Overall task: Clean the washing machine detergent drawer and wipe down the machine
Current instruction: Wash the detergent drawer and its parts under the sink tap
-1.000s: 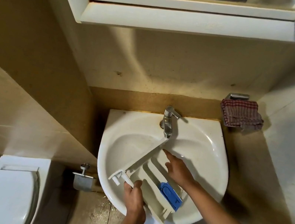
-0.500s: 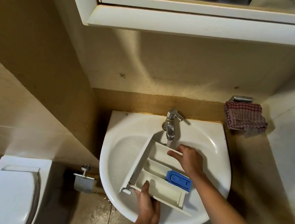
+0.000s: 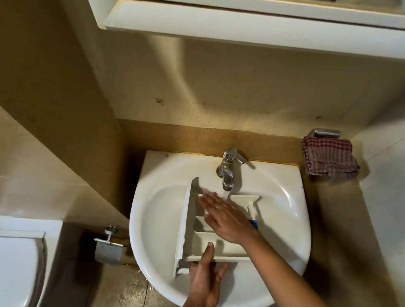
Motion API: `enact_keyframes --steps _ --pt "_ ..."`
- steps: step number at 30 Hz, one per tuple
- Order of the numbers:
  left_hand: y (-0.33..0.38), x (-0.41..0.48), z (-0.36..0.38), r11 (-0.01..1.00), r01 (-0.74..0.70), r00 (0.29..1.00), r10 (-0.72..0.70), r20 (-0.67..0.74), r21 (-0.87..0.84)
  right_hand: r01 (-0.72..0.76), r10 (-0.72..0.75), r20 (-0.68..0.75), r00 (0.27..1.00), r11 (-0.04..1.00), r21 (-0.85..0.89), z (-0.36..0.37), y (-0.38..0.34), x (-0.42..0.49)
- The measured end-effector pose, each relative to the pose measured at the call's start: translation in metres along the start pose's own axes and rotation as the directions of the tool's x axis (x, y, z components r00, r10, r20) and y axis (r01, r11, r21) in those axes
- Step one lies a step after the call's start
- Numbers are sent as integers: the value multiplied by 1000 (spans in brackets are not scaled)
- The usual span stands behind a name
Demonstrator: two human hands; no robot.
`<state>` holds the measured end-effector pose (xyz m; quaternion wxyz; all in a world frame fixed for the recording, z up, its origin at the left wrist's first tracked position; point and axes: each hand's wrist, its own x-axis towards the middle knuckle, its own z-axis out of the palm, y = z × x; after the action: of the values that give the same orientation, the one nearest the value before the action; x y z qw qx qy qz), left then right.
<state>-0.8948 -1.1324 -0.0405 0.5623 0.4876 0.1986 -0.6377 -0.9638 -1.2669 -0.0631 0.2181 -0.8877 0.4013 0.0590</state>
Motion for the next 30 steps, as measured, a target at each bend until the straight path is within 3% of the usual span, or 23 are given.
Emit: enact_keyframes --steps 2,5,7,9,10,12,15,16,18,20,22,23,25,26,30 --pt "1 0 0 1000 -10 1000 10 13 -9 -167 165 -50 985 985 -41 1 7 -7" --pt "2 1 -1 999 -19 1000 20 21 -36 -481 479 -129 868 877 22 3 10 -20" --pt "2 2 -3 999 -21 1000 21 17 -27 -585 593 -124 796 805 97 4 0 -16" --pt "1 3 -2 1000 -27 1000 27 15 1 -609 633 -106 767 769 194 1 -16 -3" --pt "1 3 -1 999 -33 999 33 7 6 -599 630 -85 772 766 234 0 -23 5" --pt "1 3 1 999 -46 999 46 -18 -1 -483 519 -83 851 835 265 -4 -36 15" --pt "5 2 2 998 -63 998 63 -20 6 -90 119 -110 987 967 239 -9 -49 15" --pt "6 3 0 997 -77 997 77 -21 0 9 14 -104 995 975 221 -9 -47 13" --pt "10 4 -2 996 -81 997 80 -17 -37 44 -28 -99 995 986 161 -7 -31 5" --pt "13 3 -3 994 -69 998 69 -7 -83 -62 75 -166 983 995 79 0 -12 -10" --pt "14 3 -4 991 -52 998 55 18 -125 -268 287 -291 913 958 106 10 8 -27" --pt "14 4 -5 989 -41 999 45 24 -142 -407 445 -297 845 895 183 11 14 -33" --pt "15 5 -6 991 -25 1000 26 2 -131 -621 691 -162 704 710 331 8 21 -35" --pt "15 6 -7 993 -18 1000 17 -9 -115 -657 729 -99 678 661 363 4 21 -32" --pt "13 12 -12 997 13 1000 -12 1 -70 -664 722 -94 685 672 327 -4 2 0"
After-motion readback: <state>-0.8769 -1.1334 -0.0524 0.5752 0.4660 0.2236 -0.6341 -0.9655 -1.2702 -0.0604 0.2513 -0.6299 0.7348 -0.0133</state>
